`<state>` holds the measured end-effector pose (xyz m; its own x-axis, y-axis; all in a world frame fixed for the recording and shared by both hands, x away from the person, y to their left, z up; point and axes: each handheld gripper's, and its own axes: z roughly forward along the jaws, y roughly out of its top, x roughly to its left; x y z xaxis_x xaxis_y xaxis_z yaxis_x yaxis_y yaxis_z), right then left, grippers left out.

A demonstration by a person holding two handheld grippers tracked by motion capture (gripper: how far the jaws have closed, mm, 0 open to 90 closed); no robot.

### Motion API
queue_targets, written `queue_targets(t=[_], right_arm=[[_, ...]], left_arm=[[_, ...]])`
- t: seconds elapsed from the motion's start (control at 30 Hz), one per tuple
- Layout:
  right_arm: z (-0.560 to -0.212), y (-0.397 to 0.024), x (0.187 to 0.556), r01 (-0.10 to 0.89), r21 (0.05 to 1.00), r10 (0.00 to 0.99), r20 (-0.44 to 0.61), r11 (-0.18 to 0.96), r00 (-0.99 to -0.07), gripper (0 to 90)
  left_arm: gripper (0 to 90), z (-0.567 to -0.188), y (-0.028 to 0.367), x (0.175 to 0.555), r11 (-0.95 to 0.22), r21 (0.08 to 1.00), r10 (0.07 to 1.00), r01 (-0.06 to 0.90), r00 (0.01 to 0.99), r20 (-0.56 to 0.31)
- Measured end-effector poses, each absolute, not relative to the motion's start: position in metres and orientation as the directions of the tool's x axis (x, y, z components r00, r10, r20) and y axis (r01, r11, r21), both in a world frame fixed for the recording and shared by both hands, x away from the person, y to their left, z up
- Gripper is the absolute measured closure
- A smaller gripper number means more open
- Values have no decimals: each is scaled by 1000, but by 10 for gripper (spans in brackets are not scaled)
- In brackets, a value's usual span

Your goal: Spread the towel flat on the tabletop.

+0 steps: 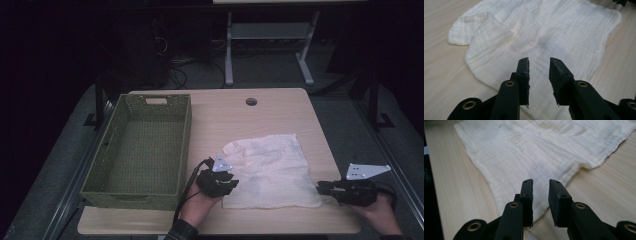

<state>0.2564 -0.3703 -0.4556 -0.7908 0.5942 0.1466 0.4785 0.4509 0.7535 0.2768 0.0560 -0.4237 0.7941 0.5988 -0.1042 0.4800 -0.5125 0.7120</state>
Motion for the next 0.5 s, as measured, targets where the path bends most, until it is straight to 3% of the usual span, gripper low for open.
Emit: queue_targets(t=[0.23,0.5], right_arm=[[-455,-358,274,486,748,609,139,452,-781,710],[-447,-346,304,468,756,626,100,458,-774,715]], left_arm=[[613,-423,52,294,-514,714,610,476,788,-87],[617,-419,48,322,-499,721,658,481,752,-46]])
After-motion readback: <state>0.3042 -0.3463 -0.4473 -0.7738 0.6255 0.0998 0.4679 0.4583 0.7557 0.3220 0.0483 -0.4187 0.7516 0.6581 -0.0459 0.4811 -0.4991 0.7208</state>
